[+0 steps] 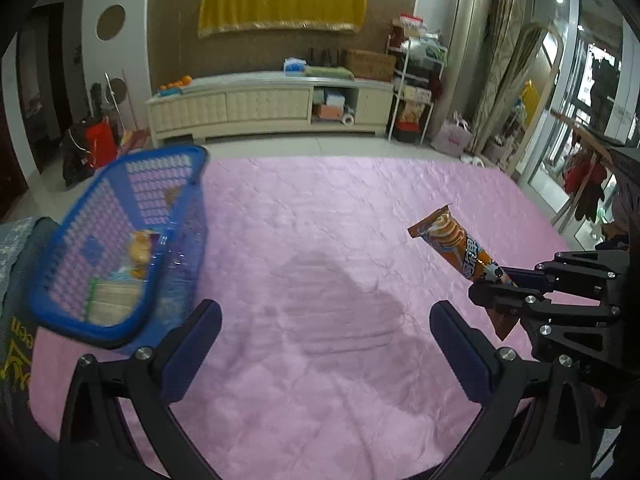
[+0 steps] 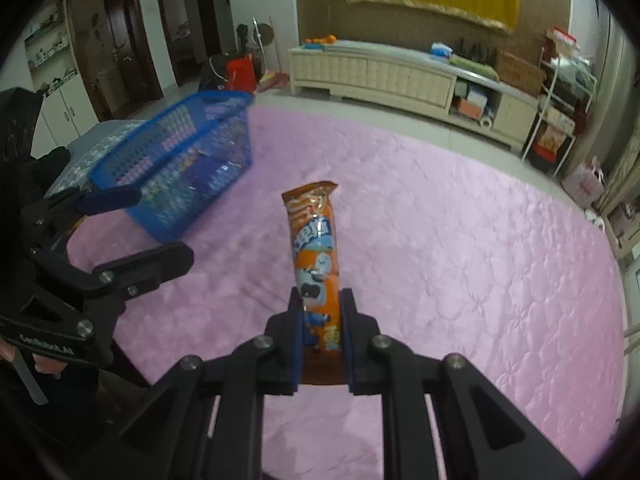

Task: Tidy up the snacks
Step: 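Carry the wafer stick over the basket and release it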

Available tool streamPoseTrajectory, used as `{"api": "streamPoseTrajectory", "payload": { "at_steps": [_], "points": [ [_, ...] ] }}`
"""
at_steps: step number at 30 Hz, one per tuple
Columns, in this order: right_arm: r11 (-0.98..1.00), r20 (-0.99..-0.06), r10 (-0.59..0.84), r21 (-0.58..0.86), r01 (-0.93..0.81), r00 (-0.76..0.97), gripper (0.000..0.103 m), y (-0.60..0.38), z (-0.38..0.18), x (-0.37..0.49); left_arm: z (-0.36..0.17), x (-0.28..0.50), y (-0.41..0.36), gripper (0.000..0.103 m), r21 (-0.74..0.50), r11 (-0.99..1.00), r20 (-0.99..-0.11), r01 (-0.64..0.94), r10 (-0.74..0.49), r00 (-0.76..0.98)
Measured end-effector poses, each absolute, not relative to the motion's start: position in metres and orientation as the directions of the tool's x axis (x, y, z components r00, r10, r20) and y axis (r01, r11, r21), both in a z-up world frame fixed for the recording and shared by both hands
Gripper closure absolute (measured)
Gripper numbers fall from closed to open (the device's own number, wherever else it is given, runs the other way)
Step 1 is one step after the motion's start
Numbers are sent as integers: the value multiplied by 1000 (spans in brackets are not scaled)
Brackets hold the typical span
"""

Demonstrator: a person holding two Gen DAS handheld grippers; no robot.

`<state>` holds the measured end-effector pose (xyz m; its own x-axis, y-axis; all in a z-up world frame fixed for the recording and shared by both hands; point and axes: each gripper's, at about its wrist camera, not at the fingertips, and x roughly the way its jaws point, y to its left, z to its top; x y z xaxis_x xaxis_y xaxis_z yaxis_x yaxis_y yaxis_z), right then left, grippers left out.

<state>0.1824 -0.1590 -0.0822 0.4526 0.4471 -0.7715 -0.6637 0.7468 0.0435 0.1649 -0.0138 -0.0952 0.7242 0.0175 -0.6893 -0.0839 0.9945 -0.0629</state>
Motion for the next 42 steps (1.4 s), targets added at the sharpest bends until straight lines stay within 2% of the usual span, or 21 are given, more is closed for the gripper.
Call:
{"api": "streamPoseTrajectory", "payload": {
  "at_steps": [13,25,33,38,42],
  "points": [
    [718,-712,507,36,-695,487,83,-110,-33,153,-48,102,42,0,-62,988,-599,-145,79,797],
    [651,-662,576,15,-759,480,83,-31,7,163,-3,91,120,0,-13,971,-539,-237,193,820],
    [621,-681,601,68,-781,419,83,26,0,188,6,102,167,0,18,960,-526,-279,246,814],
    [620,-723,566,57,-783,396,83,61,-21,200,-7,117,192,0,37,950,-550,-312,280,787],
    [628,-758,532,52,-777,379,83,84,-38,209,-26,127,212,0,-10,944,-585,-328,261,768]
  ]
}}
